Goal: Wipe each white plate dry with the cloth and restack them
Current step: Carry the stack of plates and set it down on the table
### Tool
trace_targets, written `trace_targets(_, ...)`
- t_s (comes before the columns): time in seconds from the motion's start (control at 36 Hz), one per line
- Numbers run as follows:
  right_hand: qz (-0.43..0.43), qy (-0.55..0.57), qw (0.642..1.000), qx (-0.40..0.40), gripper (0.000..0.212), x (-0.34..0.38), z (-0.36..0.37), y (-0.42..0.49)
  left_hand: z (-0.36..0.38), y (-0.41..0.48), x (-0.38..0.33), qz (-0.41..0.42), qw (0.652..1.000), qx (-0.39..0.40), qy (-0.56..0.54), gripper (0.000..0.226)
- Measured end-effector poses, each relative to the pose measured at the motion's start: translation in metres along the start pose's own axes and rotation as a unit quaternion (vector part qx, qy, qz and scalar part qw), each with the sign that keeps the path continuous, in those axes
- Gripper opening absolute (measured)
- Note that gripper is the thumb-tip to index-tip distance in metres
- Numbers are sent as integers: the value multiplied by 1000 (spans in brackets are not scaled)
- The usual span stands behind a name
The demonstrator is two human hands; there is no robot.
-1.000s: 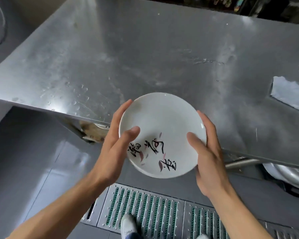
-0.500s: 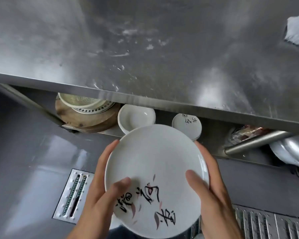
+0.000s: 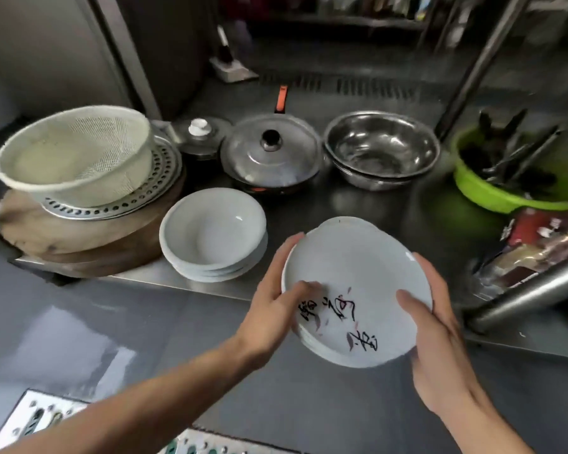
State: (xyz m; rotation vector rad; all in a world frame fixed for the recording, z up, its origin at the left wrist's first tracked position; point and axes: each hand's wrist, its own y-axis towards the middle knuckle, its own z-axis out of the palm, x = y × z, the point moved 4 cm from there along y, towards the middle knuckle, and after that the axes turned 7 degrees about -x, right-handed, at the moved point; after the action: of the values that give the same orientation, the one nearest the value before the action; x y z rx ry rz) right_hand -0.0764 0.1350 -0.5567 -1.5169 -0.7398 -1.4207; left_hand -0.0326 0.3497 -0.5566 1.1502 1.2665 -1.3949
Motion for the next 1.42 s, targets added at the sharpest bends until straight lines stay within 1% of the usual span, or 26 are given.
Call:
trace_targets(0.08,-6,10,999,-32,52,-21,-7,46,25,52,24,0,1000,21,15,61)
trace_targets(0.17,7,16,998,-66,49,-36,-10,80,47,90,37,-9,1000,23,19,56)
trace_targets(0.31,33,22,997,-68,47,-41,-12,120,69,126,44,-28,999,24,13,51)
trace_targets(0.39,56,11,997,-60,46,-44,-16,140,77,132,50,-48,999,13,5,54)
trace_targets(0.47,55,-5,997,-55,46,-43,-17,152,79,135,54,-56,998,-7,-7,63)
trace_targets(0.61,77,-6,996,-47,45,-46,-18,161,85,141,57,-68,998,-17,-8,56)
trace_targets(0.75,87,-2,996,-37,45,-51,-15,167,82,145,59,-66,997,-45,3,67)
trace_targets(0.83,86,-3,996,-33,44,-51,-12,169,79,148,59,-79,996,-46,13,74)
trace_targets(1.19,58,-48,996,-49,44,-51,-5,171,77,154,61,-107,991,-73,19,73)
trace_targets(1.42,7,-71,995,-67,48,-52,-5,172,72,155,63,-85,992,-75,63,80)
